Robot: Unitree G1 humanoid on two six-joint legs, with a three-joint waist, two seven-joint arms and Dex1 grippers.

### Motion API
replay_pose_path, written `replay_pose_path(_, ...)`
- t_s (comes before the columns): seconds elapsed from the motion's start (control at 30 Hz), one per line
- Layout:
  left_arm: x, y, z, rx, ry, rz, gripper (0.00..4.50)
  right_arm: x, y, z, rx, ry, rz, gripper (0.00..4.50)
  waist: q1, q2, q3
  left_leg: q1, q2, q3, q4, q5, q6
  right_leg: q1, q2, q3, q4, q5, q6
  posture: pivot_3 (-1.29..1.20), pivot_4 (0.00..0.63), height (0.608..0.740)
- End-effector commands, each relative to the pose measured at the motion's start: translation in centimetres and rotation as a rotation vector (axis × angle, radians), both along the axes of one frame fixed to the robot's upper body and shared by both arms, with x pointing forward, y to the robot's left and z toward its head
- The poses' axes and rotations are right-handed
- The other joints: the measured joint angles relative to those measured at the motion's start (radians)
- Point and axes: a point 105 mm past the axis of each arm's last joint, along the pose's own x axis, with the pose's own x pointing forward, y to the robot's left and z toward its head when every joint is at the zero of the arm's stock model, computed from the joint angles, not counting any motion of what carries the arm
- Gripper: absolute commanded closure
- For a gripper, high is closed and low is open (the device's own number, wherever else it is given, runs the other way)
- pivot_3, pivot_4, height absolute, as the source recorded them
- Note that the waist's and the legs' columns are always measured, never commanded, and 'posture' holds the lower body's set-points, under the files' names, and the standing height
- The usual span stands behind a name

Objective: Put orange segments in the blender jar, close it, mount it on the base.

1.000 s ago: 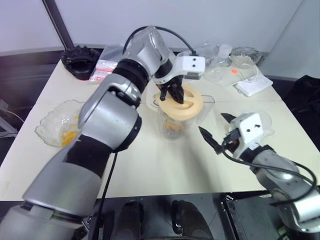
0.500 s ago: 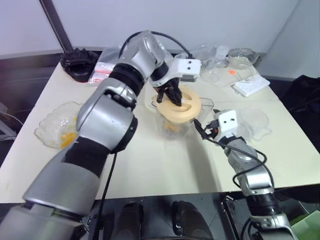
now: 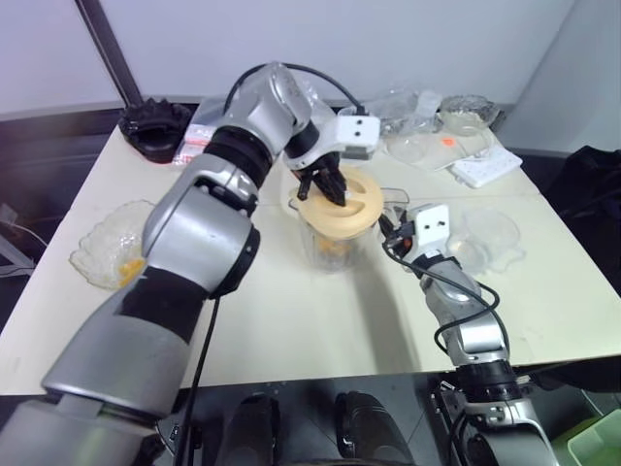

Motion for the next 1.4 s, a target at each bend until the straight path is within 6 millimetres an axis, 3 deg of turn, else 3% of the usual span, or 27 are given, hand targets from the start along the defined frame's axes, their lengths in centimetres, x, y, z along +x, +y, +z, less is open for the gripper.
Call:
replay_pose_path(0.03,-0.1,0.6,-2.9,-0.001,0.079,0.019,4.27,-0.1,0.9,2.4,-0.045,-0.094,0.001,3.48,-0.002,0.002,-0.001,0.0,0.0,0.0,0.0,0.0,0.0,0.0,0.0,0.0,0.0,0.0,0.0,0.0,0.15,0.74)
replay_pose_path(0.4,0.7,2.0,-4.6,-0.041,0.101,0.118,4.27,-0.3,2.2,2.0,-0.026,-0.088,-0.01,3.48,-0.002,0.004,-0.007,0.002,0.0,-0.001,0.0,0.0,0.0,0.001,0.0,0.0,0.0,0.0,0.0,0.0,0.15,0.74)
replay_pose_path(0.83,1.3,1.8,-4.4,-0.139,0.113,0.198,4.27,-0.2,3.7,2.6,-0.004,-0.099,-0.014,3.48,-0.003,0.006,-0.013,0.003,0.0,-0.005,0.0,0.0,0.0,0.001,0.001,0.0,0.001,-0.002,0.003,0.0,0.15,0.74)
replay_pose_path(1.4,2.2,2.1,-5.1,-0.143,0.13,0.381,4.27,0.3,3.8,2.6,-0.011,-0.089,-0.011,3.48,-0.002,0.006,-0.013,0.002,0.001,-0.008,-0.001,0.0,0.0,0.001,0.0,0.0,0.0,-0.002,0.003,0.0,0.15,0.74)
